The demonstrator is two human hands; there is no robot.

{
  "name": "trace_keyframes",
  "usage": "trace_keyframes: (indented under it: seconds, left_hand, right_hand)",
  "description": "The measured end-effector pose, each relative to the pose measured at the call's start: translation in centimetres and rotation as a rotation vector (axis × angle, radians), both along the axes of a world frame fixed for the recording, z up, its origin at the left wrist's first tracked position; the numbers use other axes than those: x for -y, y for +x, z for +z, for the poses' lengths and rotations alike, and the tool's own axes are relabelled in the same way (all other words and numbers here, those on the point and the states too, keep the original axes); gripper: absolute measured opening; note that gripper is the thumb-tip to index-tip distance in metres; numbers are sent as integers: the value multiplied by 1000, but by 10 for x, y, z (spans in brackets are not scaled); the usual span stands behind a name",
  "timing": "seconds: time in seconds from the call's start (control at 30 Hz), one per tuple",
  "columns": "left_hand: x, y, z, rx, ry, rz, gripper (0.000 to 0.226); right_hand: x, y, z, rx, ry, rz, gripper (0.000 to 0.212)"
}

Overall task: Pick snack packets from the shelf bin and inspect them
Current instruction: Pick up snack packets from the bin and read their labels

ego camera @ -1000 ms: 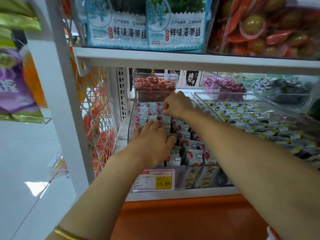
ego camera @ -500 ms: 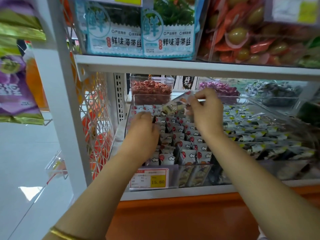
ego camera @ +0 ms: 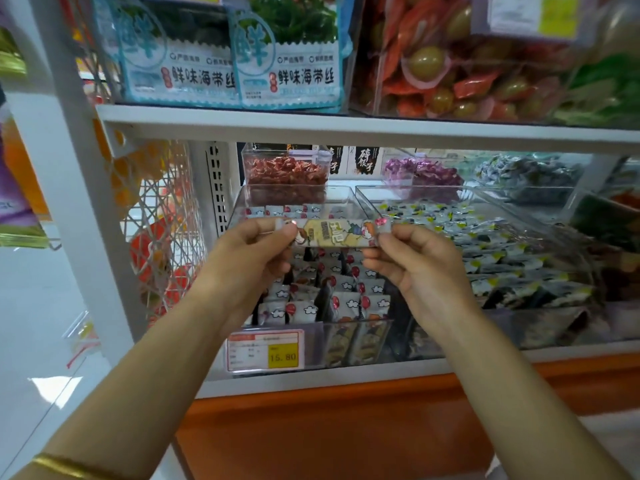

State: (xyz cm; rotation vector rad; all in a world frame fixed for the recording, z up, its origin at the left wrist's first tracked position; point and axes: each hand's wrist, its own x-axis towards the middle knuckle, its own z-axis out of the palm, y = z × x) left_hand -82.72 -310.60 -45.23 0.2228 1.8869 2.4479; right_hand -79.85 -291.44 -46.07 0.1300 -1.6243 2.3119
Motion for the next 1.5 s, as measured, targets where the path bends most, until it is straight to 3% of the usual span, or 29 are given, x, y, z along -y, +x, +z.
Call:
trace_keyframes:
  seconds: [0.13,0.27,0.4,0.5,0.7,0.87,1.0,1.13,1.33,1.5]
  left_hand:
    - [2,-4,-1,94,254,-65,4]
    - [1,-6,-2,98,290,-79,17]
    - [4,-5,0,110,271,-155,29]
    - [2,0,3,101,223,-187,15]
    - [1,2,0,-59,-32,-72,19]
    - [0,8,3,-158,-158,-134,31]
    - [0,12,8,-205,-284,-147,34]
    - [-1,15,11,-273,-448,-137,32]
    - [0,15,15,-235,-453,-111,13]
    - [6,11,16,-242,-508,-46,20]
  right_hand:
    - [-4,-2,-1,26,-73,49,10]
    - [-7,-3,-1,47,-140,53,15]
    - [0,-2,-6,-41,74,-125,17]
    - [7,0,-8,-137,214,-224,17]
    - [10,2,-9,-176,330,-196,4]
    - [7,-1,-10,-180,492,-252,12]
    - [9,0,-8,-143,450,-291,11]
    - [6,-1,-7,-171,486,-353,30]
    - [7,1,-7,-223,582,-325,26]
    - [9,2,-6,-208,625,-241,21]
